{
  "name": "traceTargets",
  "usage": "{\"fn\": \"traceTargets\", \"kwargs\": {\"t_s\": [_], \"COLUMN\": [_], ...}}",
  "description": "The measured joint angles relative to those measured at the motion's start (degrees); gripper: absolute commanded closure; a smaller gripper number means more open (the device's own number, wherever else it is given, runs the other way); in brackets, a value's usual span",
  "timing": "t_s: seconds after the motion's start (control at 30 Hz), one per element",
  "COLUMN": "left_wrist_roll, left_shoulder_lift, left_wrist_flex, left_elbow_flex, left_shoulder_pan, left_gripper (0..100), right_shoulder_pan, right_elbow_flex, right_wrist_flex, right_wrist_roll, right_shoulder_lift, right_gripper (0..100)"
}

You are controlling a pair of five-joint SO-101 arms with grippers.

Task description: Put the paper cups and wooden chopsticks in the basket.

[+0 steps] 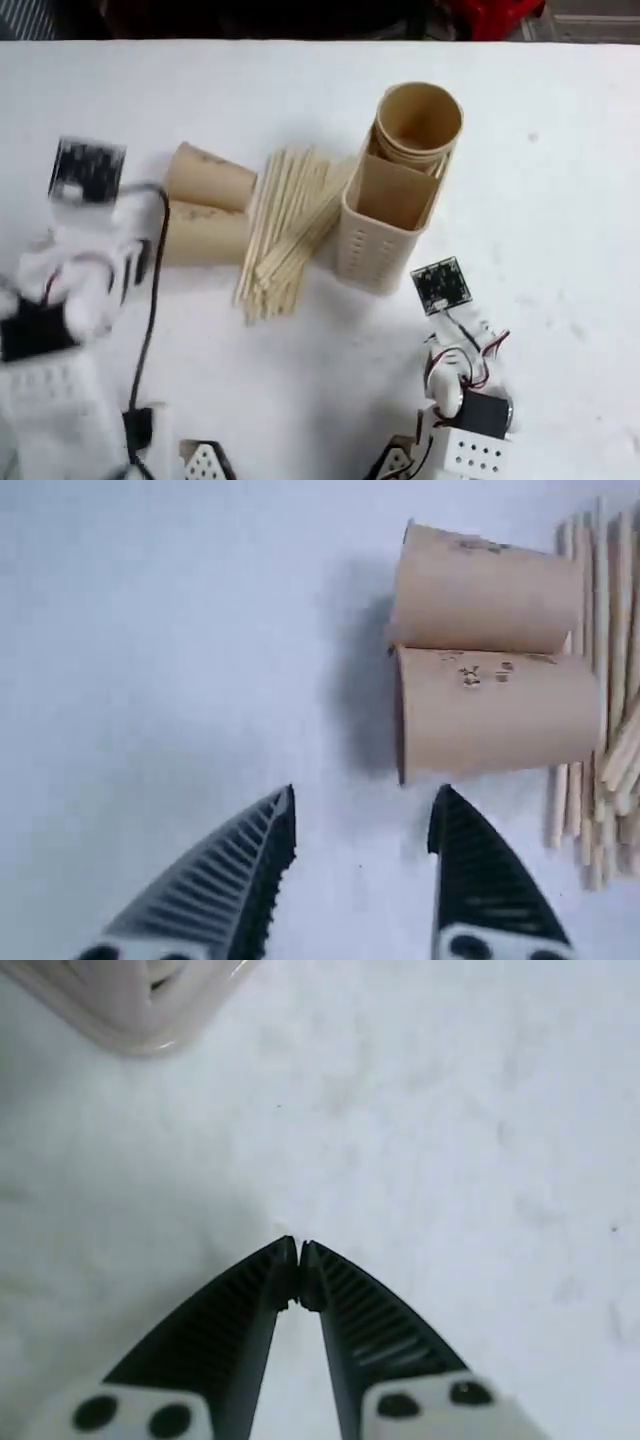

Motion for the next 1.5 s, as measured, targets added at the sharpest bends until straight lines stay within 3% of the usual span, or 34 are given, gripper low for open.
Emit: {"fn": "traceTargets", "kwargs": {"t_s": [0.23, 0.53, 1.03, 1.5], "left_wrist_roll": [9.6, 17.4, 17.8, 20.0], "left_shoulder_lift": [29.3, 51.5, 56.1, 56.4], "left_wrist_flex": [-2.9, -0.6, 0.4, 3.7], "left_elbow_flex": [-14.1, -27.3, -28.3, -32.2], "left_shoulder_pan": [7.6, 7.9, 7.9, 21.8], "left_gripper": [76, 74, 74, 74], "right_shoulder_pan": [0.0, 0.0, 0.0, 0.0], "right_elbow_flex": [0.0, 0.0, 0.0, 0.0], "right_wrist_flex": [0.0, 0.0, 0.0, 0.0], "right_wrist_roll": [0.0, 0.0, 0.0, 0.0], "right_shoulder_lift": [0.0, 0.0, 0.0, 0.0], "right_gripper": [98.1, 98.1, 98.1, 98.1]}}
